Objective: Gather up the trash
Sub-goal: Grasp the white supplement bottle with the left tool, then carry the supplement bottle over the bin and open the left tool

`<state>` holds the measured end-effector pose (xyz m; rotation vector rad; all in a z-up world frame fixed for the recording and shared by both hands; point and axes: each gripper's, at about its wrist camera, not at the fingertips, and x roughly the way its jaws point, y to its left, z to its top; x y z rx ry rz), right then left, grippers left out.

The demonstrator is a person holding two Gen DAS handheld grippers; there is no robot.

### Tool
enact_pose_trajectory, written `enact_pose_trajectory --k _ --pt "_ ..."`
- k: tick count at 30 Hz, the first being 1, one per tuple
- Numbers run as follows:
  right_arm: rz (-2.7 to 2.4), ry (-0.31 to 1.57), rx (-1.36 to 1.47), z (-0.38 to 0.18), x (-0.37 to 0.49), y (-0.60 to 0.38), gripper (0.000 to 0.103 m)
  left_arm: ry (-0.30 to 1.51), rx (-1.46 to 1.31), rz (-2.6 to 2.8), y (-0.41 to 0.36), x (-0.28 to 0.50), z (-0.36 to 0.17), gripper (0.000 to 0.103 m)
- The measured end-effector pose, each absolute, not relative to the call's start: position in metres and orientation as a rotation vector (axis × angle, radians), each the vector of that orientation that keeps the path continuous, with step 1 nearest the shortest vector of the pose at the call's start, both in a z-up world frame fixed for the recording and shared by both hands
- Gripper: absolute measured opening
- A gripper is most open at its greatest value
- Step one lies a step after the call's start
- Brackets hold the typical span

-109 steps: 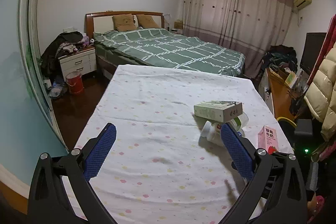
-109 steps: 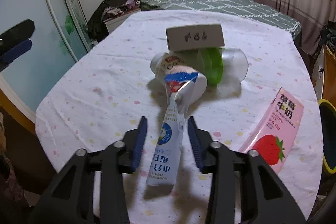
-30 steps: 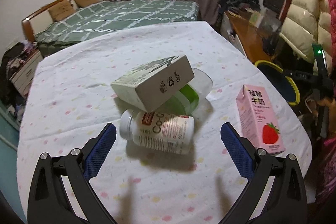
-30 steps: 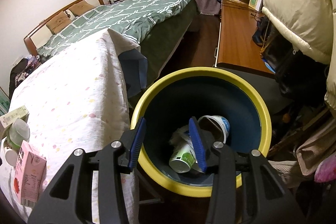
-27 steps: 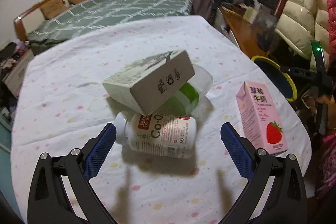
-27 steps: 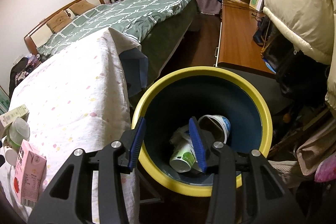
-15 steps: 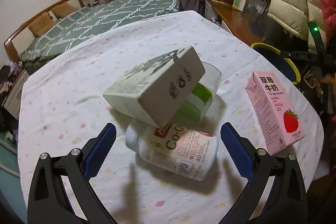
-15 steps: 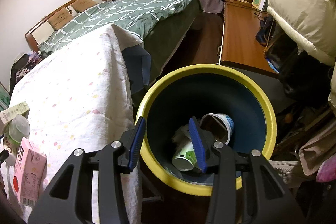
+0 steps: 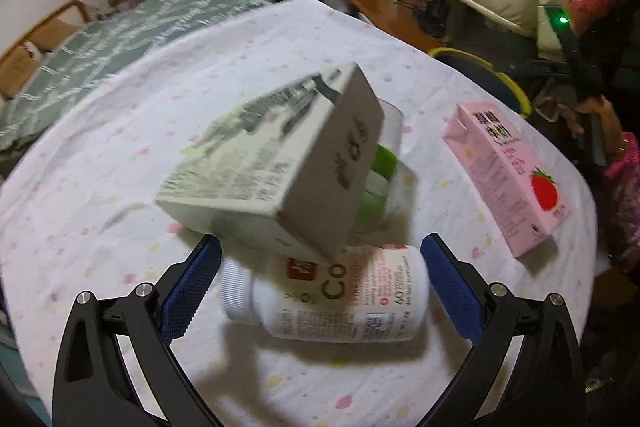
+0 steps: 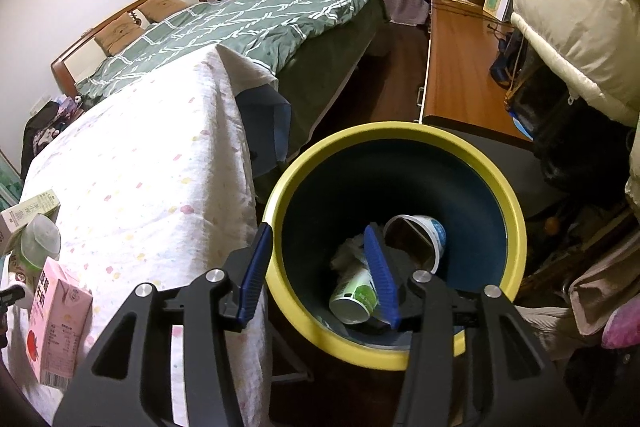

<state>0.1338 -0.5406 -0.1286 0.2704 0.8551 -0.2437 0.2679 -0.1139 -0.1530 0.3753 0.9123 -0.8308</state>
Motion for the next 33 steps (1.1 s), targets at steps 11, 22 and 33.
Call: enact_pose_trajectory --k 11,22,33 --pt "-0.214 0.842 0.284 -0.127 0.129 -0.538 0.046 0.959 0.322 -0.716 -0.1 0.254 -0.165 0.086" --pt "-0.209 0.783 0.273 -0.111 0.093 -0.54 0.046 0.894 0.365 -0.721 -0.106 0.168 -0.123 0.086" --pt "-0.256 0.734 0.272 -0.105 0.047 -0.553 0.046 0.683 0.467 -0.633 -0.234 0.14 -0.067 0.086"
